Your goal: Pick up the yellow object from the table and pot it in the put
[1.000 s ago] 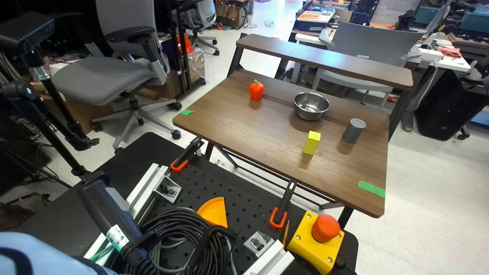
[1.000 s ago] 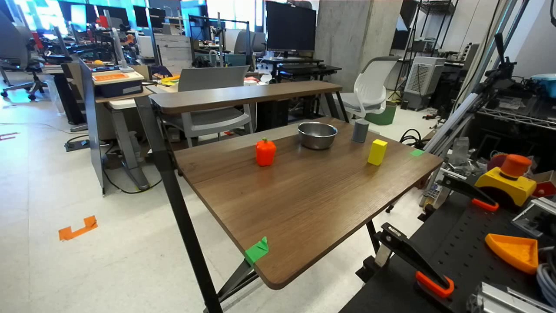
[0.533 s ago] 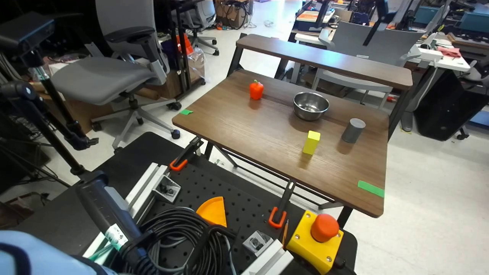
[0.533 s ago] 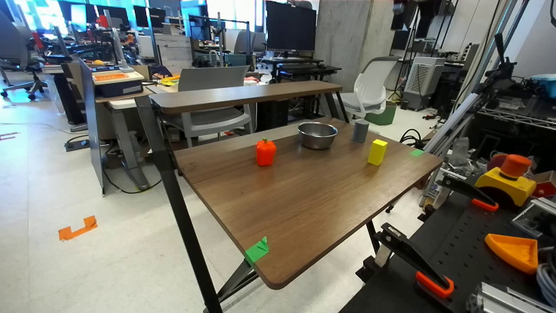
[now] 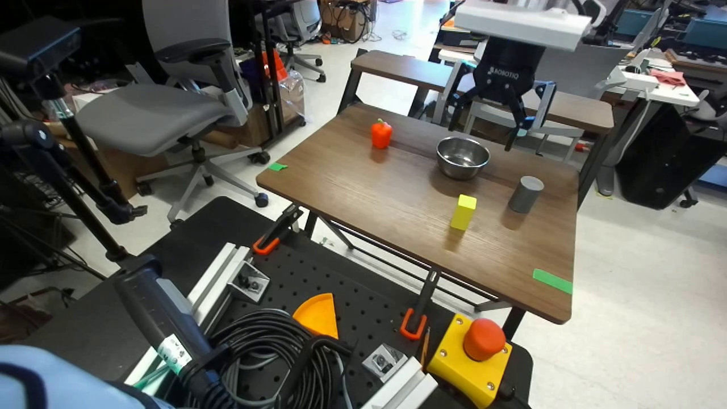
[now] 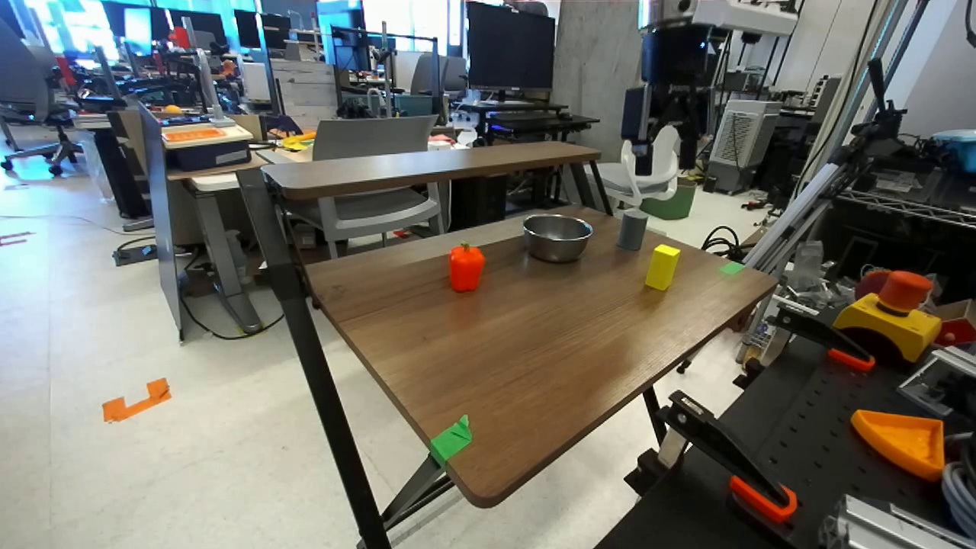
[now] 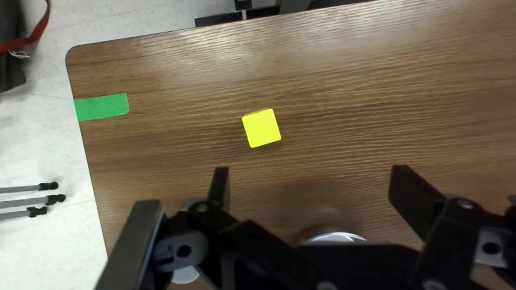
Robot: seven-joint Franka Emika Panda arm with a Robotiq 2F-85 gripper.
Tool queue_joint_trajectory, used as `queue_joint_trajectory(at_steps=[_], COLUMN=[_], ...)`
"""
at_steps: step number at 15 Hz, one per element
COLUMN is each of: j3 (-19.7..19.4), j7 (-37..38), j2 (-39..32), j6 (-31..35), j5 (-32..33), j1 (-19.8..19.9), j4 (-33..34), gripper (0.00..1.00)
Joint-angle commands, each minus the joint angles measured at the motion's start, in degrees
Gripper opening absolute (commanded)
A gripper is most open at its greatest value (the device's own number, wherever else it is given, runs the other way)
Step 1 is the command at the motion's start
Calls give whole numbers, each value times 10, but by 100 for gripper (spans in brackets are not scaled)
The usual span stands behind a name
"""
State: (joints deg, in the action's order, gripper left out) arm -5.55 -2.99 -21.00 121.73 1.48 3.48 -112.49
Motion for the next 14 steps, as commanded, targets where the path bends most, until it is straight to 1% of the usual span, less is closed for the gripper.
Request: queue_joint_trajectory(at_steps=[1,5,11,14], j3=[-3,-2,-8,-7], j7=[37,40,51,57], j2=[-66,-114,-162,-185], j6=[1,-10,-1,-11], j5=[49,76,100,109], j1=[-9,-14,-21,-25], j4=[41,55,71,87], gripper=[100,100,100,100])
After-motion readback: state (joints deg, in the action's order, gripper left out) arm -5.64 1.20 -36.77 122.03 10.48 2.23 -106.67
